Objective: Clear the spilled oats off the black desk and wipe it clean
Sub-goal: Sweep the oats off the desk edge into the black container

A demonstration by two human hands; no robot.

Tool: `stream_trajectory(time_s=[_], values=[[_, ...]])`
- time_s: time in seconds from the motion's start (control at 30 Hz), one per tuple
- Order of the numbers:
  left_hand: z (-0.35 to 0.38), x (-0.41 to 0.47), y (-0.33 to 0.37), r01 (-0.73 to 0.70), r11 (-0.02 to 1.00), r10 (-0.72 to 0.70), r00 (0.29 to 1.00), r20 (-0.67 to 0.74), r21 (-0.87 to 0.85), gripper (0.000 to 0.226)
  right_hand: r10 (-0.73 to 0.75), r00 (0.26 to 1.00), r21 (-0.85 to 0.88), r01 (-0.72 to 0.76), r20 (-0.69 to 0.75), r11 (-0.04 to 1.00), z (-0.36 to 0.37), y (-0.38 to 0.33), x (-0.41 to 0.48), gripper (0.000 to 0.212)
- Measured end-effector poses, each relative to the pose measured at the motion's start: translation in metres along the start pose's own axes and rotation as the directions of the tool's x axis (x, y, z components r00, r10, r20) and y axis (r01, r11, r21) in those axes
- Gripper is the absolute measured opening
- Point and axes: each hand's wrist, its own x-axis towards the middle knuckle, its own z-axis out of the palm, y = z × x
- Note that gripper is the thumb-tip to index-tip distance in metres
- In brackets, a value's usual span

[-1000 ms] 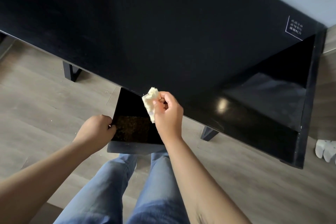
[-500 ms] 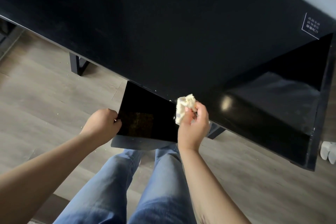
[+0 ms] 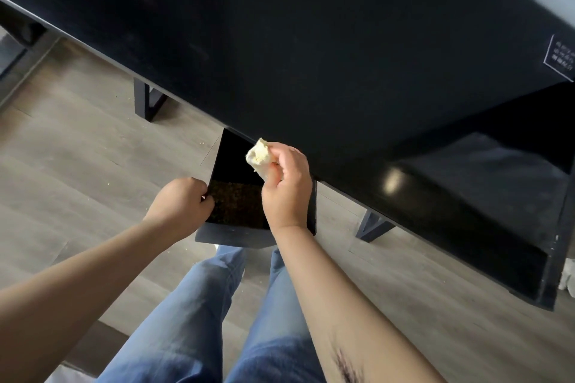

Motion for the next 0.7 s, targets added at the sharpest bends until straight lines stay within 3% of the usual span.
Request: stream_trajectory(time_s=[0.07,0.17,0.3,0.37,0.57,0.7], values=[[-0.001,0.000,-0.002,0.014,1.000,-0.014,1.000,-0.006,-0.007,0.028,-0.053,0.987,0.001,0.054,0.149,0.999,-0.003,0.004,-0.003,0.025],[-0.004,0.000,-0.006,0.042,0.999,-0.042,0.999,-0.008,-0.008,0.028,0.049,0.963,-0.035,-0.041,0.266,0.999,-0.014,0.015,-0.026,0.026],[-0.002,0.000,-0.010,0.058,0.998,-0.058,0.998,-0.002,-0.014,0.027,0.317,0.947,-0.016,-0.317,0.048,0.948,-0.031,0.024,-0.047,0.022],[0.000,0.000,-0.010,0.056,0.998,-0.056,0.998,0.001,-0.014,0.027,0.371,0.927,-0.007,-0.372,-0.056,0.928,-0.038,0.023,-0.046,0.023],[0.005,-0.003,-0.011,0.067,0.997,-0.067,0.998,0.010,-0.025,0.027,0.082,0.988,-0.015,-0.085,-0.133,0.996,-0.043,-0.002,-0.018,0.022],[0.005,-0.007,-0.013,0.066,0.997,-0.066,0.998,0.014,-0.037,0.028,0.126,0.992,-0.058,-0.127,-0.008,0.990,-0.015,-0.013,0.010,0.025]])
